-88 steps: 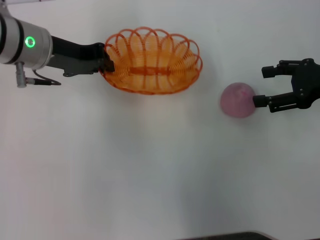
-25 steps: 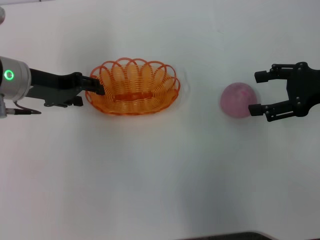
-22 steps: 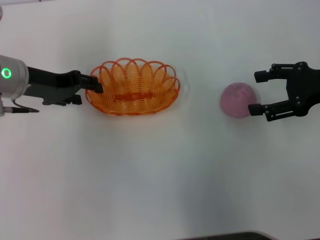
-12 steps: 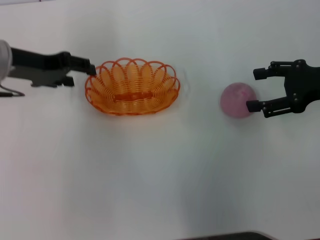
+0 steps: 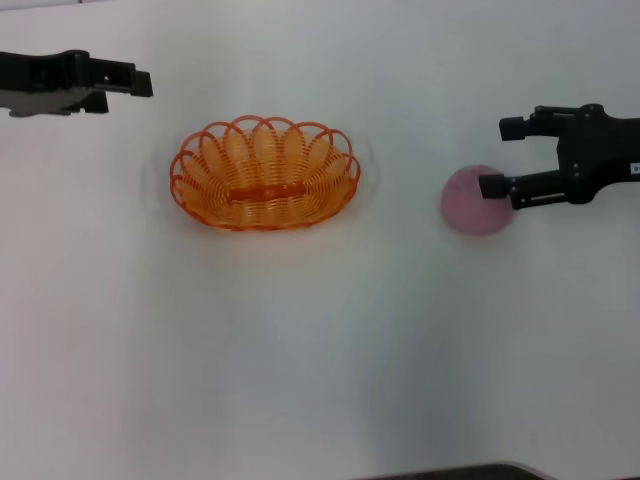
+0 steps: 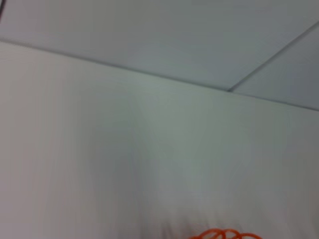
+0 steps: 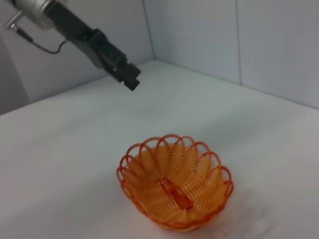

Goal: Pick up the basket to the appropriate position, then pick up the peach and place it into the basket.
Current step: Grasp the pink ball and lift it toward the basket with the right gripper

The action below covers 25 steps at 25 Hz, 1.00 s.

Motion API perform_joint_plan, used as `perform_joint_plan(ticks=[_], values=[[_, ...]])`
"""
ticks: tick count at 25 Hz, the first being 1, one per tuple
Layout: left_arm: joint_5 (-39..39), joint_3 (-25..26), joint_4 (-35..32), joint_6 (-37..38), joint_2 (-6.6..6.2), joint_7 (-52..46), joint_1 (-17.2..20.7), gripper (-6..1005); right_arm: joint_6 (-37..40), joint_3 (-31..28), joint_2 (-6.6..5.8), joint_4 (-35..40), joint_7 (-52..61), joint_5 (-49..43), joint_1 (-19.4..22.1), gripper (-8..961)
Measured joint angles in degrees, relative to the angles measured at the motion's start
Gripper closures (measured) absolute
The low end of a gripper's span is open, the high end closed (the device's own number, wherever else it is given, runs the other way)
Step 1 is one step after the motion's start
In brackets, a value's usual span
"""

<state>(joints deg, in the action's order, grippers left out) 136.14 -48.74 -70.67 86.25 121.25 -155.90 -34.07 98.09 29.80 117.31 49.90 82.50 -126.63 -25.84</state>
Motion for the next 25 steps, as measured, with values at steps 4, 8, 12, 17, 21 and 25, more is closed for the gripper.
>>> perform_joint_plan(ticks=[4, 8, 12, 17, 21, 25], values=[[-3.20, 2.10, 0.93, 0.19, -0.13, 7.38, 0.63, 318, 0.10, -2.22, 0.31, -0.05, 1.46, 0.69, -0.27, 12], [-5.31, 2.92, 1.08, -0.23, 0.39, 16.16, 1.71, 319, 0.44, -3.20, 0.67, -0.74, 2.10, 3.46, 0.17, 12], [-8.06, 4.18, 0.63, -0.73, 1.58, 27.08, 3.23, 320, 0.50, -3.29, 0.11, -3.14, 3.46, 6.63, 0.03, 11], [-15.62, 5.52, 0.74, 0.92, 2.52, 43.49, 6.57, 321, 0.13, -3.29, -0.11, -3.88, 6.31, 9.00, -0.31, 11], [-18.20, 6.38, 0.93, 7.34, 2.23, 51.04, 7.68, 322, -0.07, -3.28, 0.25, -4.10, 7.40, 9.07, -0.55, 11], [-18.76, 7.87, 2.11, 14.83, 1.52, 57.27, 8.41, 323, -0.17, -3.26, 0.30, -4.46, 7.50, 9.09, -0.70, 11]])
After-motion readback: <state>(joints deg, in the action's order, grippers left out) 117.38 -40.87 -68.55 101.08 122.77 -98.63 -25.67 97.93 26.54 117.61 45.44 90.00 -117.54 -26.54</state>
